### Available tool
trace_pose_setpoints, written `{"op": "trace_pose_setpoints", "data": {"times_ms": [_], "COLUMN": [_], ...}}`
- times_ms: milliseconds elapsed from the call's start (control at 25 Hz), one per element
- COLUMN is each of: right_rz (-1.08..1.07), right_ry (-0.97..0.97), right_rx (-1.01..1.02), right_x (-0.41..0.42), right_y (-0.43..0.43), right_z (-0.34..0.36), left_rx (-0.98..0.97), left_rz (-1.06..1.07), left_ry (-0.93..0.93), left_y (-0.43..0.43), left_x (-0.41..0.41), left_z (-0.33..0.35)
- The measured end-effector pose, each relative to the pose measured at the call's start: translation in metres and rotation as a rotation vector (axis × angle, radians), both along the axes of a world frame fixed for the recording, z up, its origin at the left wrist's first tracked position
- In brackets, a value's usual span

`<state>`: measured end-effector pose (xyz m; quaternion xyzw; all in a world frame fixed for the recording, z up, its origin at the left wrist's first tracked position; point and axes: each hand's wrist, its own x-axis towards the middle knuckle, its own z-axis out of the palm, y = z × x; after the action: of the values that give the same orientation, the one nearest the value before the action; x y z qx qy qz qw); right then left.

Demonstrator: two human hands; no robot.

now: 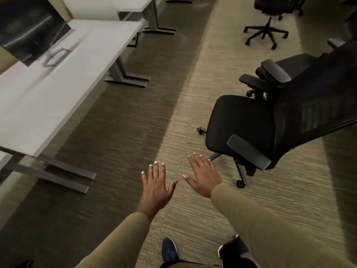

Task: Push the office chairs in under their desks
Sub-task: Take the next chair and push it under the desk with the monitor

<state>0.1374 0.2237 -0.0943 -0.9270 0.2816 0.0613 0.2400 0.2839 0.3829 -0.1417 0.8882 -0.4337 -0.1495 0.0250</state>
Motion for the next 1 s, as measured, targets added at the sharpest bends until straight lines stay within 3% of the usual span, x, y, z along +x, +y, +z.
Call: {"op": "trace_pose_setpoints", "data": {"times_ms": [440,1000], "right_rz": [0.087,0.615], "right_ry": [0.047,0.46], "right_rx": [-0.048,-0.248], "right_x": [-0.131,-0.087], "right_y": [-0.219,-0.455], "right_z": [0.023,0.069], "left_rx": [0.009,0.032], "left_rz": [0.037,0.155], "left_ry": [0.04,0.1], "left_y": [-0.216,-0.465], "left_x": [-0.154,-0.165], "left_z": [-0.002,-0.013]}}
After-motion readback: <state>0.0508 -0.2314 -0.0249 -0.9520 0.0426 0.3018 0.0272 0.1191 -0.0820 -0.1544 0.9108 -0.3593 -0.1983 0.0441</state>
